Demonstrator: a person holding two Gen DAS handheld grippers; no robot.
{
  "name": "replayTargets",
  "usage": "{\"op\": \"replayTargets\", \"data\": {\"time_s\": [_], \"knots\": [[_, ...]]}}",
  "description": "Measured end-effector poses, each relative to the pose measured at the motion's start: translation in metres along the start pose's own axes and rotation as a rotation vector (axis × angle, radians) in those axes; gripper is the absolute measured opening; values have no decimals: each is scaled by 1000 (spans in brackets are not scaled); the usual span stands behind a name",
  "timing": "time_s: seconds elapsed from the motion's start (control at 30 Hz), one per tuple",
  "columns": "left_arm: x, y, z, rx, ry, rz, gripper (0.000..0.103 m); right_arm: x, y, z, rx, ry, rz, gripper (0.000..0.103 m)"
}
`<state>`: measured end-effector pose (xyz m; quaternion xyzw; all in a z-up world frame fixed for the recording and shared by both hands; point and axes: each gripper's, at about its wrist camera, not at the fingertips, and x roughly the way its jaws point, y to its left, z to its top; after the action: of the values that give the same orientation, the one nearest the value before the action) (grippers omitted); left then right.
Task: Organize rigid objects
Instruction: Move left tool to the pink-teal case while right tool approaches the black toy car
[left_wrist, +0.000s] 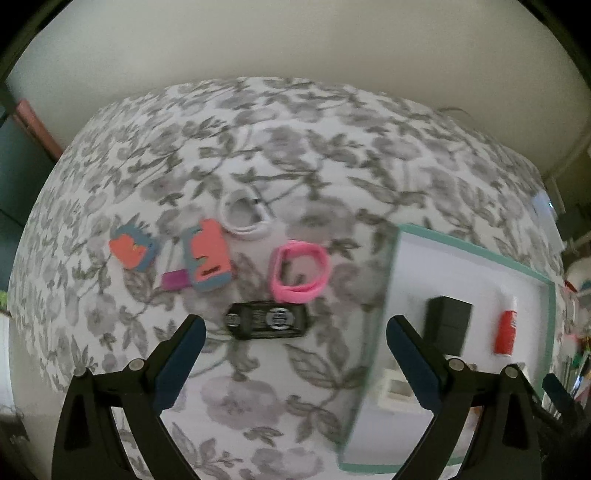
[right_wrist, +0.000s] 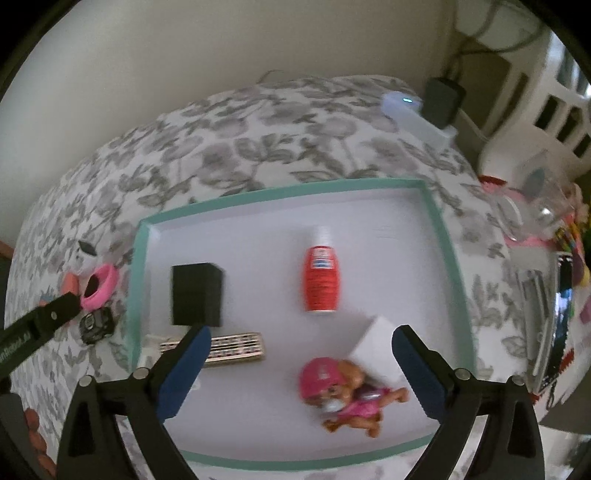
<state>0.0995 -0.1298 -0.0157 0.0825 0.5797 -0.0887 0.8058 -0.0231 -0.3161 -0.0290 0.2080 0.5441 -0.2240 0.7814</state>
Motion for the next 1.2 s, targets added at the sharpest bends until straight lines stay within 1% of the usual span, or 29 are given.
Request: {"op": "replayTargets", "data": {"time_s": [0.2,0.4,0.57,0.8,0.87,1.0,1.2], "knots": [[2,49,6,-88,-14,36,99,-2,39,-5,-59,-12,24,103],[-1,111,12,-187,-37,83,99,-6,83,-9,-122,-30,86,102],[-4,161,13,-265,-62,117,99,-11,122,-12,-188,-64,127,102],[0,218,18,-363,-69,132,99,-7,163,-15,-230,-70,205,102],[4,230,21,-383,-65,129,99,-2,172,-15,-244,-63,218,103],[16,240,27,-396,-51,125,99,9,183,-14,-250,-47,224,102],[34,236,35,-371,-31,118,99,33,201,-15,-272,2,234,103]]}}
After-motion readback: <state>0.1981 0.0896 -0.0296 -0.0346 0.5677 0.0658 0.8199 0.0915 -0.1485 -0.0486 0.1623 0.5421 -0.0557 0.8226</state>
